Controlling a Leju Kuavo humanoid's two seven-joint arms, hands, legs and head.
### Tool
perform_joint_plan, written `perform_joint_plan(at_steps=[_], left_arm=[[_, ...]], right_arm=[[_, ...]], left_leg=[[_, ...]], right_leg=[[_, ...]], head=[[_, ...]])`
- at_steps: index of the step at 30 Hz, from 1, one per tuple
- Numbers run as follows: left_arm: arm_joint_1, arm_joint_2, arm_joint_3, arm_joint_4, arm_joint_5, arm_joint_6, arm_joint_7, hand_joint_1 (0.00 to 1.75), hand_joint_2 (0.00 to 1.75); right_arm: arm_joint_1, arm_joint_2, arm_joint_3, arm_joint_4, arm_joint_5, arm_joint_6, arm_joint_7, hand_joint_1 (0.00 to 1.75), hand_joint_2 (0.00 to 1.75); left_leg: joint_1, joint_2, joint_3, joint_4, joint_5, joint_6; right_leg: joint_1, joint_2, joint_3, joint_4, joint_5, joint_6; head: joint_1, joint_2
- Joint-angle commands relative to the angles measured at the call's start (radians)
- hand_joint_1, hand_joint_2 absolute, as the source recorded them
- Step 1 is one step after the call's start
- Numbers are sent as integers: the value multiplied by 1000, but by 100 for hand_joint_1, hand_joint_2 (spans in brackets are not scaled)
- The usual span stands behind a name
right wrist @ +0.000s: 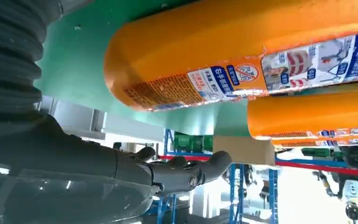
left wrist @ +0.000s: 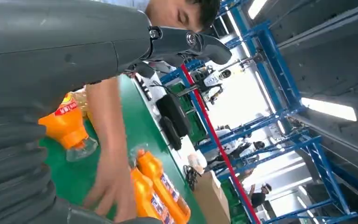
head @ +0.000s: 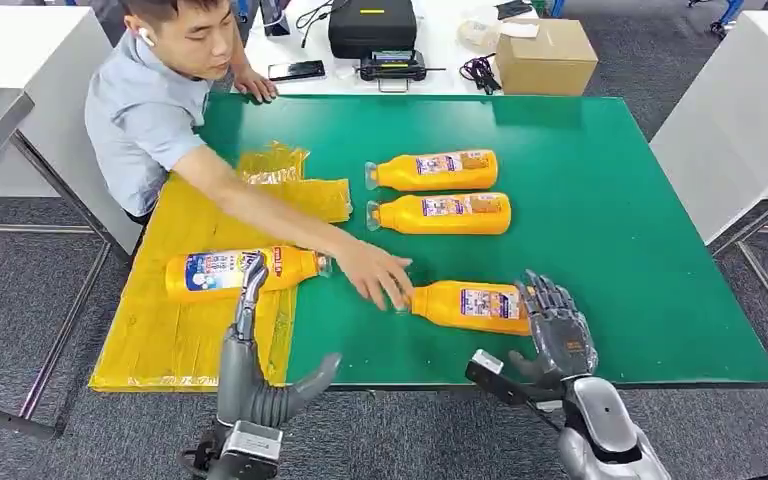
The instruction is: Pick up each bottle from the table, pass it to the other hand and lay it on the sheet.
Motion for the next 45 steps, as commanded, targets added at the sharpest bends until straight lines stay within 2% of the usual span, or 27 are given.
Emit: perform_joint_plan(at_steps=[1,5,14,22,30,31,33,45], left_arm=[[-31,28,-31,50,-23,22,7,0,175],[-47,29,-44,70,-23,18,8,0,175],[-94,38,-94,120,-18,5,16,0,175],[-105,37,-108,132,-24,-4,22,0,175],[-129,39,-130,168,-16,-15,23,0,175],[-132,41,-135,174,-15,-16,23,0,175],[-136,42,-140,182,-10,-17,23,0,175],[-149,47,-165,208,9,-23,13,0,175]], right_arm=[[-104,-31,37,122,-29,117,63,0,175],[-148,-40,38,166,-71,153,55,0,175],[-366,-42,116,397,-153,230,25,0,175],[-386,-20,151,408,-185,253,6,0,175],[-411,-63,204,487,-270,346,-25,3,175],[-412,-64,200,504,-301,367,-33,108,175],[-414,-74,211,519,-314,377,-36,171,175],[-401,-112,217,554,-393,394,-71,175,175]], left_leg=[[1,3,3,-1,-1,-2],[1,2,4,0,-2,-3],[2,5,5,-1,-1,-3],[2,3,4,-1,-1,-2],[1,1,3,0,0,-2],[1,0,4,-1,0,-2],[1,0,3,-1,0,-1],[2,-2,8,-1,0,-2]], right_leg=[[1,2,3,-1,0,-2],[2,2,4,-1,-1,-3],[2,4,4,-2,1,-4],[2,2,4,-1,0,-3],[1,0,3,-1,0,-2],[2,0,4,-1,0,-3],[1,0,3,-1,0,-2],[2,-3,9,-3,0,-3]], head=[[0,0],[0,0],[0,0],[0,0],[0,0],[0,0],[0,0],[0,0]])
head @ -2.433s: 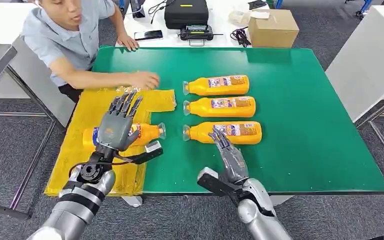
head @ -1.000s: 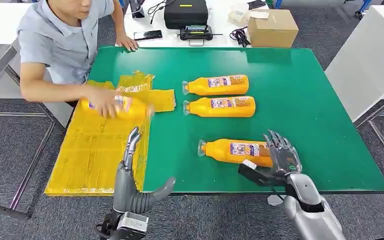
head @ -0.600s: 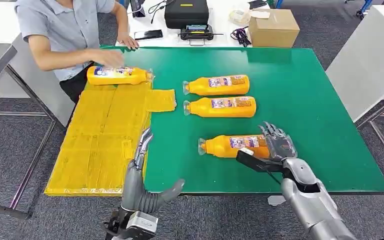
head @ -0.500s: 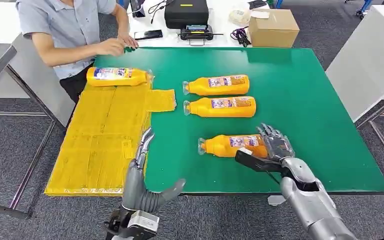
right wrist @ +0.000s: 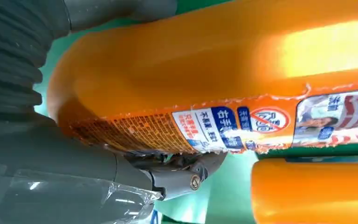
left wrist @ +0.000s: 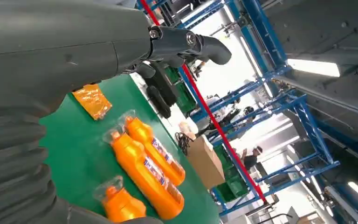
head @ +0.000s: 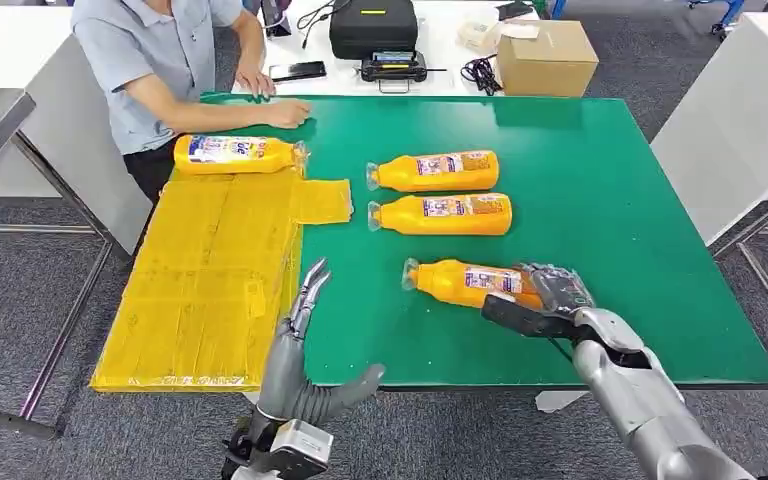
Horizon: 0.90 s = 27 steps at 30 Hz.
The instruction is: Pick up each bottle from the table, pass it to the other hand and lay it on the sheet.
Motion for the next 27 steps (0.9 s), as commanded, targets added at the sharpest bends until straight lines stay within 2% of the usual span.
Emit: perform_joint_plan(at_steps=[1,2,7,11,13,14,17,21,24,27], left_arm=[[-44,37,-40,73,11,-8,-4,0,175],[-47,35,-40,76,23,-7,-12,0,175],[-46,17,-26,71,95,-3,-55,0,175],[-40,-23,37,46,354,34,-138,0,175],[-50,-21,44,59,397,35,-153,0,175],[-47,-37,70,62,493,21,-155,0,175],[-61,-44,83,77,617,12,-159,0,175],[-65,-42,78,80,625,13,-161,0,175],[-72,-30,63,72,759,-32,-145,0,175],[-72,10,10,47,813,-136,-126,0,175]], right_arm=[[29,-17,26,76,-80,21,-54,175,175],[53,-13,-6,53,-158,61,-105,175,175],[106,-23,-44,-21,-277,93,-187,175,175],[214,32,-145,-223,-441,109,-250,175,175],[229,45,-149,-275,-448,111,-216,175,175],[230,74,-176,-306,-472,88,-240,175,175],[186,118,-188,-343,-482,69,-225,175,175],[171,121,-189,-342,-484,72,-215,175,175],[123,142,-200,-313,-566,126,-247,175,175],[70,165,-194,-299,-654,199,-264,175,175]], left_leg=[[2,-1,4,-1,0,-2],[3,-2,5,-1,-1,-3],[3,-3,7,-1,-1,-3],[4,0,8,-1,-2,-5],[2,1,6,-1,-1,-3],[3,1,6,0,-2,-4],[2,5,4,0,-2,-3],[2,4,2,0,-1,-3],[2,2,2,0,-1,-2],[2,7,2,1,-3,-4]], right_leg=[[2,-2,5,-2,0,-2],[3,-3,6,-3,-1,-4],[3,-3,8,-3,-1,-4],[4,-2,9,-2,-2,-5],[3,0,6,-1,0,-3],[3,0,6,-1,-1,-4],[3,4,4,0,0,-3],[2,3,1,0,0,-2],[2,2,2,0,0,-2],[3,6,2,1,0,-4]], head=[[0,0],[0,0],[0,0],[0,0],[0,0],[0,0],[0,0],[0,0],[0,0],[0,0]])
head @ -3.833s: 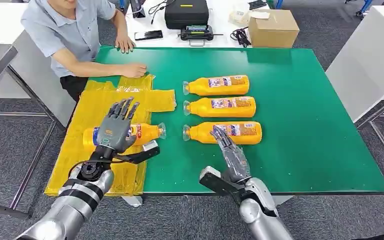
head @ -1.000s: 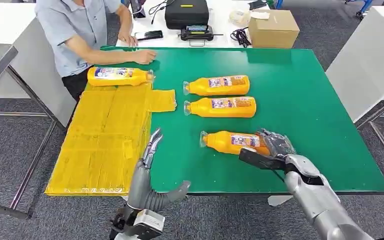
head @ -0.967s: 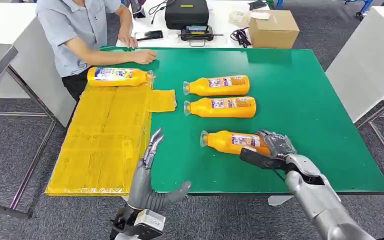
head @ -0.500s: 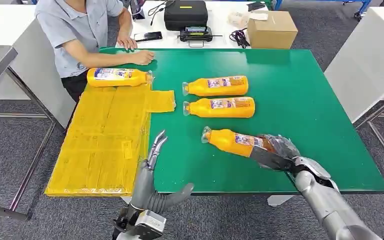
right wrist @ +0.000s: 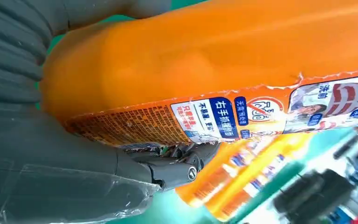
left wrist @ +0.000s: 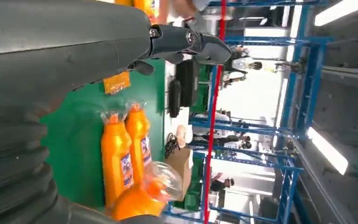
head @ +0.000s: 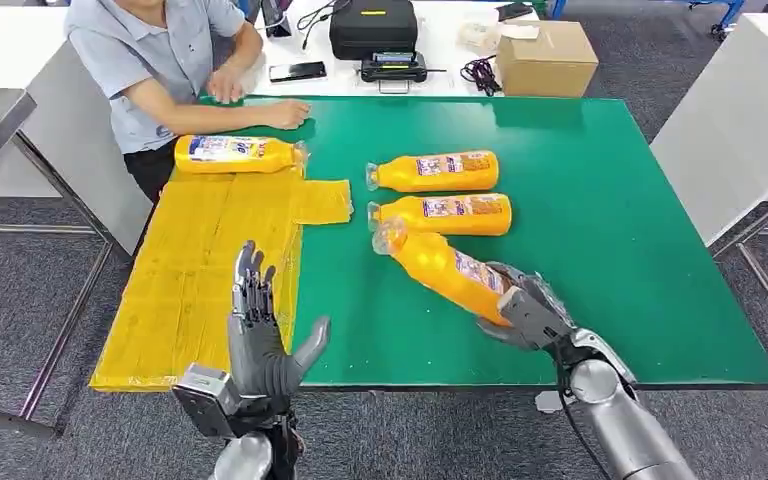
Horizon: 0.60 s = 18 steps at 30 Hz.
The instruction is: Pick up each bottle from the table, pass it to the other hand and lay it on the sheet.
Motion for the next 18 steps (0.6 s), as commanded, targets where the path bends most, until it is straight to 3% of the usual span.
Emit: perform_joint_plan(at_steps=[1,8,14,18], left_arm=[[-44,62,-54,26,138,-150,43,0,175],[-83,77,-109,116,140,-267,137,0,175],[-197,9,-89,235,113,-314,145,0,175],[-222,-14,-90,229,84,-290,156,0,175]], right_arm=[[-131,97,-39,22,-164,122,-44,175,175],[-138,113,9,30,-186,162,-56,175,175],[-268,155,201,148,-124,213,-62,175,175],[-304,172,253,185,-117,198,-62,175,175]], left_leg=[[1,6,1,1,-2,-3],[3,5,4,1,-3,-5],[2,8,1,1,-2,-3],[1,4,-1,0,0,-2]], right_leg=[[1,5,-1,1,0,-3],[3,4,2,0,-1,-5],[2,7,-1,0,1,-4],[1,3,-2,1,1,-2]], head=[[0,0],[0,0],[0,0],[0,0]])
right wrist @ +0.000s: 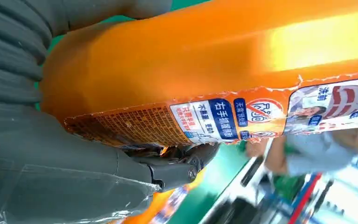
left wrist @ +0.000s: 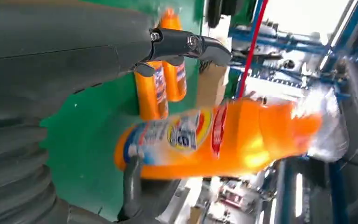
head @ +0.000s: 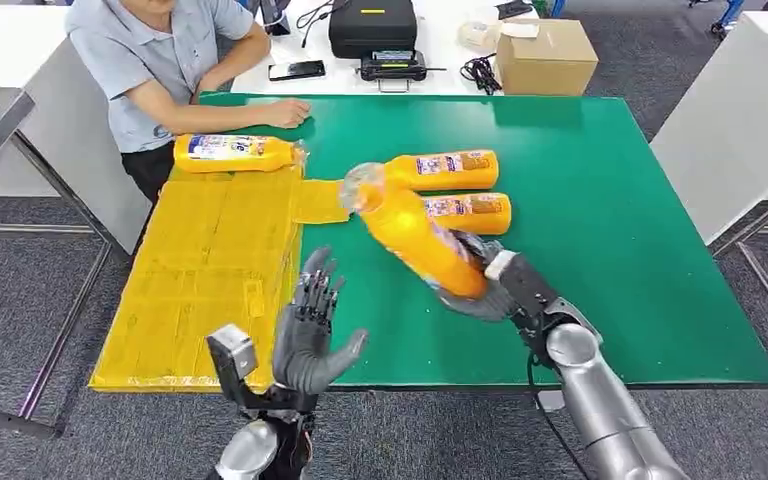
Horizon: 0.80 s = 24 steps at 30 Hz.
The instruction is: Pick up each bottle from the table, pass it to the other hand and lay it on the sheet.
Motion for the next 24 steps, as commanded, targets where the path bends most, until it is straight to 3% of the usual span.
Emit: perform_joint_plan(at_steps=[1,8,10,14,24], left_arm=[[-139,-38,-9,135,-52,24,-5,0,175],[-141,-39,-7,137,-51,23,-5,0,175],[-150,-53,67,77,-29,61,-44,0,175],[-157,-55,74,64,-35,77,-58,0,175],[-167,-67,85,92,19,59,-27,0,175]], right_arm=[[-175,58,221,176,27,0,-4,175,175],[-179,57,227,178,28,-1,-4,175,175],[-188,79,301,133,43,0,-12,175,175],[-205,81,347,128,76,-16,-26,175,175],[-201,79,356,114,59,-24,-40,175,175]], left_leg=[[2,5,3,1,-2,-3],[2,5,3,1,-2,-3],[1,2,2,0,-1,-2],[2,3,1,2,-2,-3],[2,2,2,1,-2,-2]], right_leg=[[2,5,2,0,0,-3],[2,4,2,0,0,-4],[1,2,1,0,0,-2],[2,3,0,2,-1,-3],[2,2,1,1,-1,-3]], head=[[0,0],[0,0],[0,0],[0,0],[0,0]])
